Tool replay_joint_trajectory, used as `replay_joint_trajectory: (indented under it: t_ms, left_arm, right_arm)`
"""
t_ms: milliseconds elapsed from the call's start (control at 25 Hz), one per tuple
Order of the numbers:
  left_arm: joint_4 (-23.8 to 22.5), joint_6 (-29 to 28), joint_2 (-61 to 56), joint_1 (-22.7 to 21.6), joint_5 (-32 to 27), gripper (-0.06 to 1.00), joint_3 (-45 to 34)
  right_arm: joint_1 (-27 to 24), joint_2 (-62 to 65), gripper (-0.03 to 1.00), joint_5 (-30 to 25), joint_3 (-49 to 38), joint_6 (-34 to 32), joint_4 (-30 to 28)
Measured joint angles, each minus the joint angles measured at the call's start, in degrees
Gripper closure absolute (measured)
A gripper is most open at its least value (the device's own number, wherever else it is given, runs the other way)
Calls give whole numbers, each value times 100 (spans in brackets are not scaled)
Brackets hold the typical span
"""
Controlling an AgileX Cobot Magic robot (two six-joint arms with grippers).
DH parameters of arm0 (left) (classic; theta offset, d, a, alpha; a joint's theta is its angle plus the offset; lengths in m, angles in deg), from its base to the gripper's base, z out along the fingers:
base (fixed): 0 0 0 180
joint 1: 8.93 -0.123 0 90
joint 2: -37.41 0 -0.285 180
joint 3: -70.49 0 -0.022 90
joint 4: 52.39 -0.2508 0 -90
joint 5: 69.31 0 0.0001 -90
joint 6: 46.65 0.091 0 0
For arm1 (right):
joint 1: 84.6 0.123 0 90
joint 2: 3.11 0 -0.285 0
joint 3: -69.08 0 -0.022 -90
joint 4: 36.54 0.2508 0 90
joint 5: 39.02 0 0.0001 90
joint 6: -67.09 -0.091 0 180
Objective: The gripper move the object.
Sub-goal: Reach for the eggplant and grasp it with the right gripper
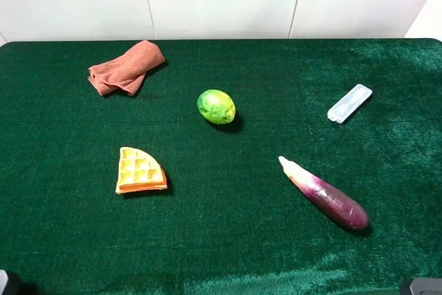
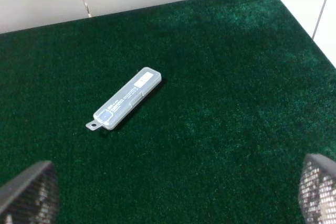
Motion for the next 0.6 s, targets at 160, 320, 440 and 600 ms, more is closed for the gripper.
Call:
replay_joint_trajectory:
  t_ms: [160, 320, 440, 600]
  left_arm:
    - [0, 0, 0, 0, 0, 1, 0]
    - [0, 0, 0, 0, 0, 1, 0]
    - [0, 0, 0, 0, 0, 1, 0]
    - [0, 0, 0, 0, 0, 1, 0]
  right_arm:
    - [0, 0, 27, 0, 0, 0, 0]
    - [0, 0, 27, 0, 0, 0, 5]
    - [0, 0, 27, -6, 0, 50, 25]
    - [0, -194, 27, -26, 135, 217, 149]
